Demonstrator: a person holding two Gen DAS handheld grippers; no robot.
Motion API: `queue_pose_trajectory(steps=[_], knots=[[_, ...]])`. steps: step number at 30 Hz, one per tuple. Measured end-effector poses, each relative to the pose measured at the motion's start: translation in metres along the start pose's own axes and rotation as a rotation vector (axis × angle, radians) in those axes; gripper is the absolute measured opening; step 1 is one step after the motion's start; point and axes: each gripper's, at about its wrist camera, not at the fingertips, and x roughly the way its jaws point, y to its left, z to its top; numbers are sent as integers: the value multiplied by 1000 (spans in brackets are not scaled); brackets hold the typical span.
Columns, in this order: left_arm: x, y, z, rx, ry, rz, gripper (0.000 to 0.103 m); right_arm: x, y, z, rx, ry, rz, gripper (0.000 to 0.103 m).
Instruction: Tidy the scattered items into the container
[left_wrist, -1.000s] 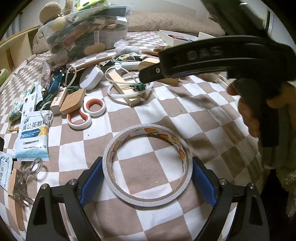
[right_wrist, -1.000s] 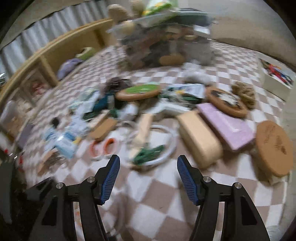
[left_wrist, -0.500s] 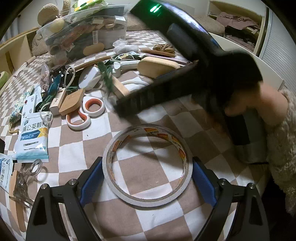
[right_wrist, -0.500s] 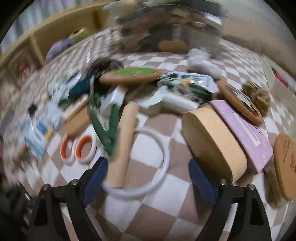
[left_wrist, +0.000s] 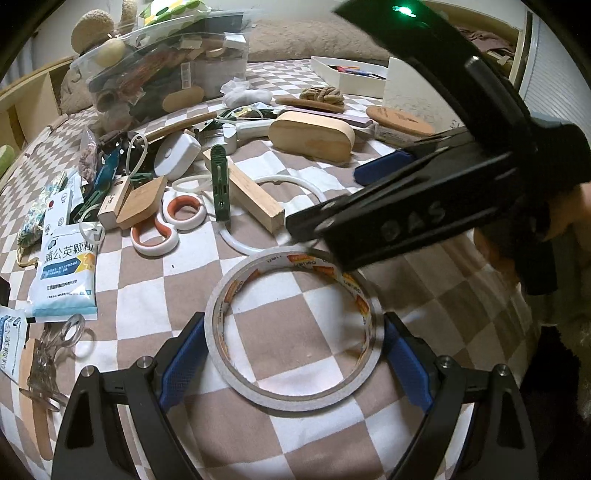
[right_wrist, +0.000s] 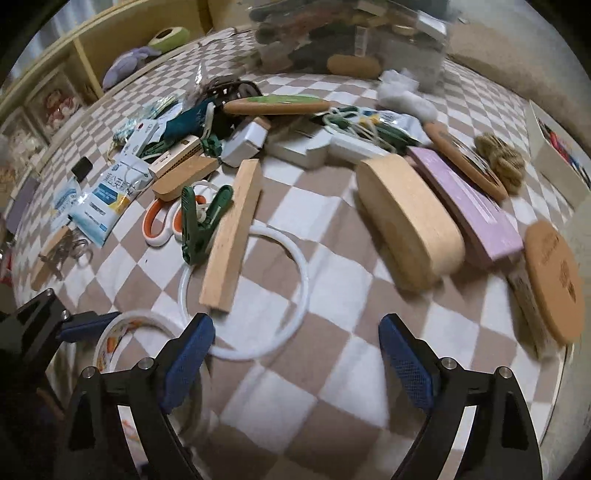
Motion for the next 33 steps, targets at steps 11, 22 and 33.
queue_pose_trajectory(steps=[11,22,33], knots=[[-14,4,-7,-2,-10,-49,87,-1,15,2,-10,-38,53,92],[-26,-7,-19,17,-15,-95,88,16,34,9,-55,-30,-4,103],[-18,-15,-15,40,-39,-43,93,11,22,13,9,-81,-7,83]])
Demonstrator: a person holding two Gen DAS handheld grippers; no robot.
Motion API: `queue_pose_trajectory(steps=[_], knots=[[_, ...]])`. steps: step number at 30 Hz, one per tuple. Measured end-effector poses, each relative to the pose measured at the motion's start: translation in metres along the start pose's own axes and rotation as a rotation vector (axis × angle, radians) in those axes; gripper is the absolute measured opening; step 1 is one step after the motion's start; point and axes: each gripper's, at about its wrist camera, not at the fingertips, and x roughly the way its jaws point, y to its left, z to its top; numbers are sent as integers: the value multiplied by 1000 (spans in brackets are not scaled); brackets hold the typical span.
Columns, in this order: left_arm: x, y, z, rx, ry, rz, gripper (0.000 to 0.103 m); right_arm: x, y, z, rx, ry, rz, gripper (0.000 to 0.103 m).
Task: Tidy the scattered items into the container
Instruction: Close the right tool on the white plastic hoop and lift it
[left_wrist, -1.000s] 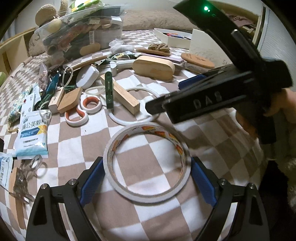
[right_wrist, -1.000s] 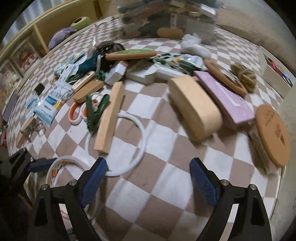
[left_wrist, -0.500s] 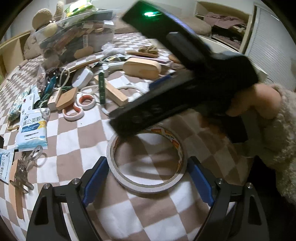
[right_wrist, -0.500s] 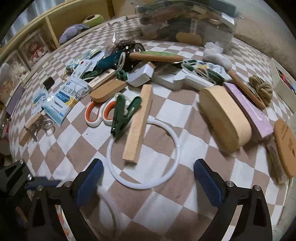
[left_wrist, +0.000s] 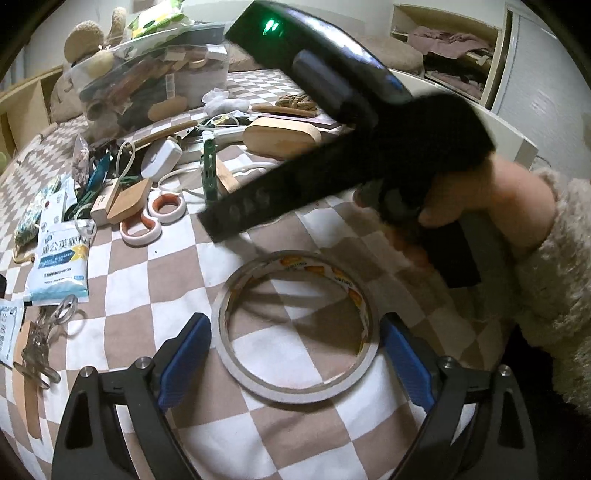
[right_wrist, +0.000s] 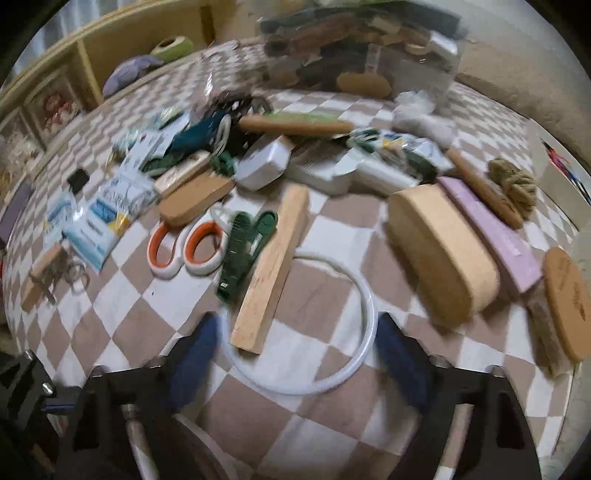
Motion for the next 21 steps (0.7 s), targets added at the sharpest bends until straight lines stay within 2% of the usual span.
queue_pose_trajectory(steps=[5,10,11,12,15,18,21], knots=[[5,-5,2,35,-2,31,94,-5,-11,-1,44,-9,25,83],[8,-5,4,46,-12,44,94,-21,-17,2,85,-61,46,83],[9,-5,4,47,-12,45,94,-26,-19,3,96,-76,56,77],[9,-5,4,47,-11,45,94,-31,-21,3,109,-89,73,59],[9,-5,5,44,-11,43,93,-39,-30,5,151,-110,101,58],[10,-5,6,41,-10,41,92,-40,-36,3,161,-114,83,58],[11,-2,7,33,-11,33,91,-38,-36,1,151,-87,95,60]])
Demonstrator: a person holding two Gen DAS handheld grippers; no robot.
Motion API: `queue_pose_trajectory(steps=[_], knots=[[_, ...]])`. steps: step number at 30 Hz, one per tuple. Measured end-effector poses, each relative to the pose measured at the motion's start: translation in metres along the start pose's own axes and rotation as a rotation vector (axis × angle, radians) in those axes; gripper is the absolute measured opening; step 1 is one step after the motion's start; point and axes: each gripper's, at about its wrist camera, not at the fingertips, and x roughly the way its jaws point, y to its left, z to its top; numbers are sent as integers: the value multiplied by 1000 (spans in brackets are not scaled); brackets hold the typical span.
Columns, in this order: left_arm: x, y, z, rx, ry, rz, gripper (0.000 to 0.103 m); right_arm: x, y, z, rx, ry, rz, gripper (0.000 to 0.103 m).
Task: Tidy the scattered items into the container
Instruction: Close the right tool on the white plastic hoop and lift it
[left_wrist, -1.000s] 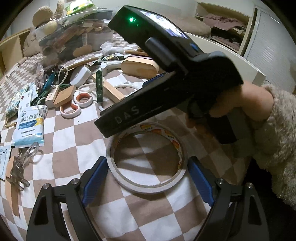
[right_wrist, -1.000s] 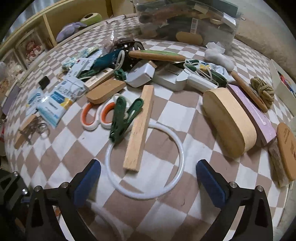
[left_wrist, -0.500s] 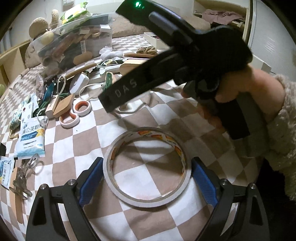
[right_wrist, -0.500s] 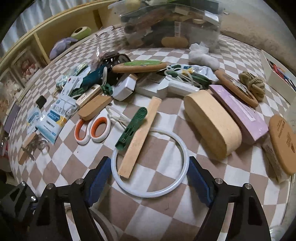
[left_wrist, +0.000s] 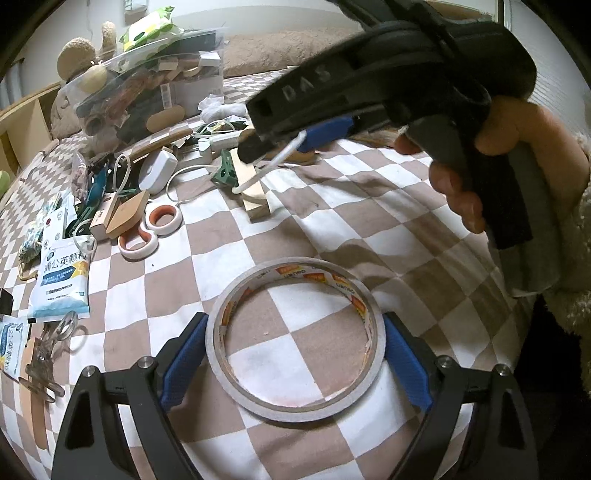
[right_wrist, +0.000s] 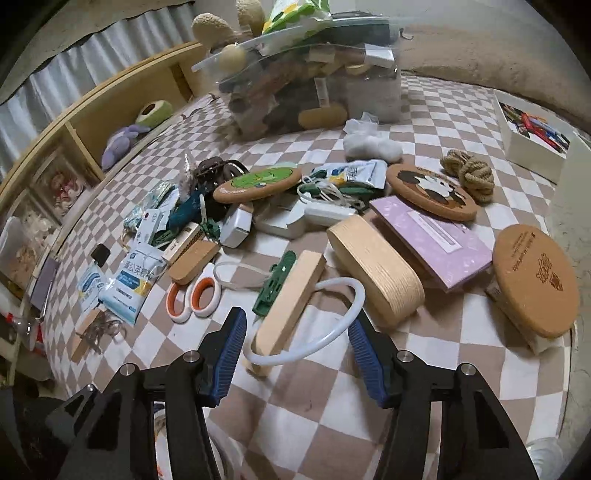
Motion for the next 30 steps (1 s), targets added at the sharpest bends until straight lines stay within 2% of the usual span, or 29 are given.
queue_pose_trajectory(steps=[1,3,4,8,14,18,27,30], knots=[[0,1,0,-1,0,-2,91,3,1,-2,-18,27,8,64],[-1,1,0,-1,1,-7,91,6,4,-8,-59,55,-8,89],[-3,1,0,-2,1,-9,91,8,7,-12,-84,71,-22,91],[-7,2,-1,-2,4,-25,91,7,12,-18,-156,116,-43,91],[-11,0,-3,-9,-4,-37,91,-5,5,-14,-177,73,-59,92],[-13,-2,-3,-8,-7,-46,91,8,9,-9,-214,85,-49,99],[-14,-6,-4,3,9,-51,91,49,19,-1,-299,173,-87,100],[-10,-6,-5,9,29,-41,91,54,19,2,-299,168,-84,101]])
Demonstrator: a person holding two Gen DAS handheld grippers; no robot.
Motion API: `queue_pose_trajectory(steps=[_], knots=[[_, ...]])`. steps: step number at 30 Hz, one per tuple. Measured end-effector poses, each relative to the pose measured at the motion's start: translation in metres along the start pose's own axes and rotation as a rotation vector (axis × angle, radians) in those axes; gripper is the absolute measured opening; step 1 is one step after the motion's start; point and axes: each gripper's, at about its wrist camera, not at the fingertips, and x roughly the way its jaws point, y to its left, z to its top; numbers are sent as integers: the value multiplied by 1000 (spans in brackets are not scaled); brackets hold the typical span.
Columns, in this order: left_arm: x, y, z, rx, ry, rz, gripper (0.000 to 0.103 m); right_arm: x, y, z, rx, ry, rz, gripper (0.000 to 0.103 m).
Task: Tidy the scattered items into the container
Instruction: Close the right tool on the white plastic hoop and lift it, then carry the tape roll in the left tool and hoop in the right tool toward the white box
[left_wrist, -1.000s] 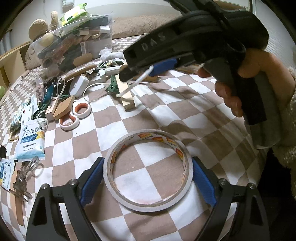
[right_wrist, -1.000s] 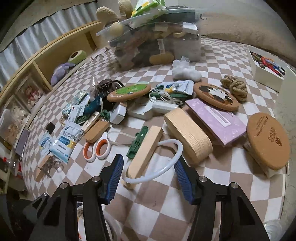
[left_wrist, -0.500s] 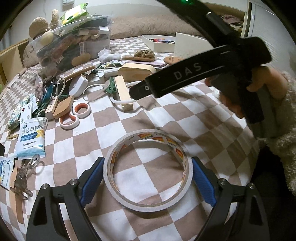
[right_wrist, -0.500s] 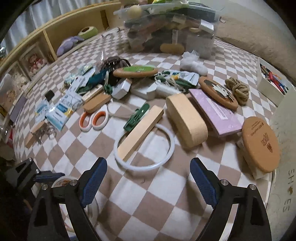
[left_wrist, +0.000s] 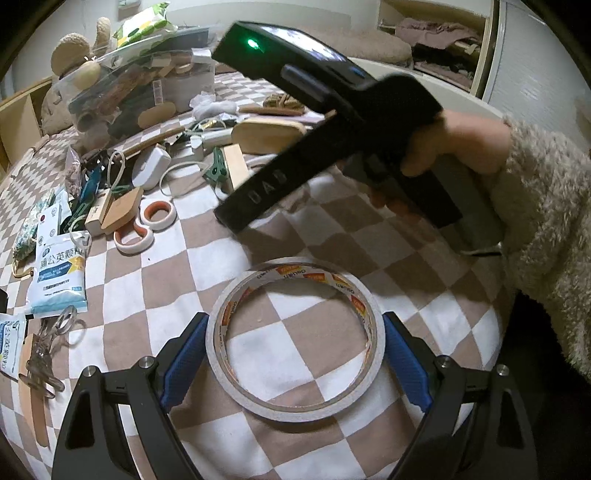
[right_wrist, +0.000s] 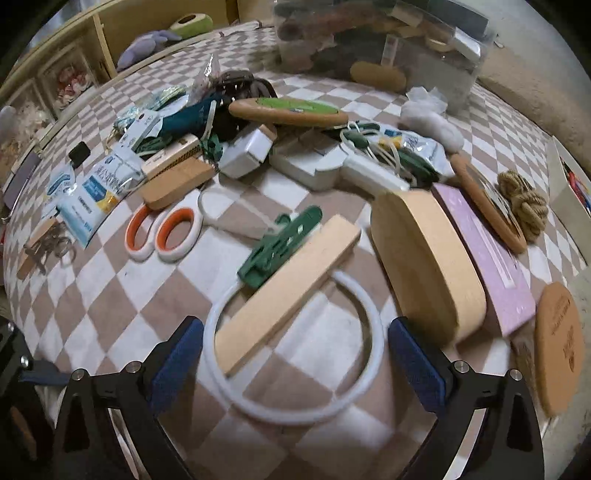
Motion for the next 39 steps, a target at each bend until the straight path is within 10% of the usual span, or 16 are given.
queue_pose_trajectory(steps=[7,39], knots=[[5,0,-1,-2,14,6,92,-5,-1,2,19,-5,-4,85],[10,6,4,4,-11,41,95,-124,-22,-14,237,-412,112,85]])
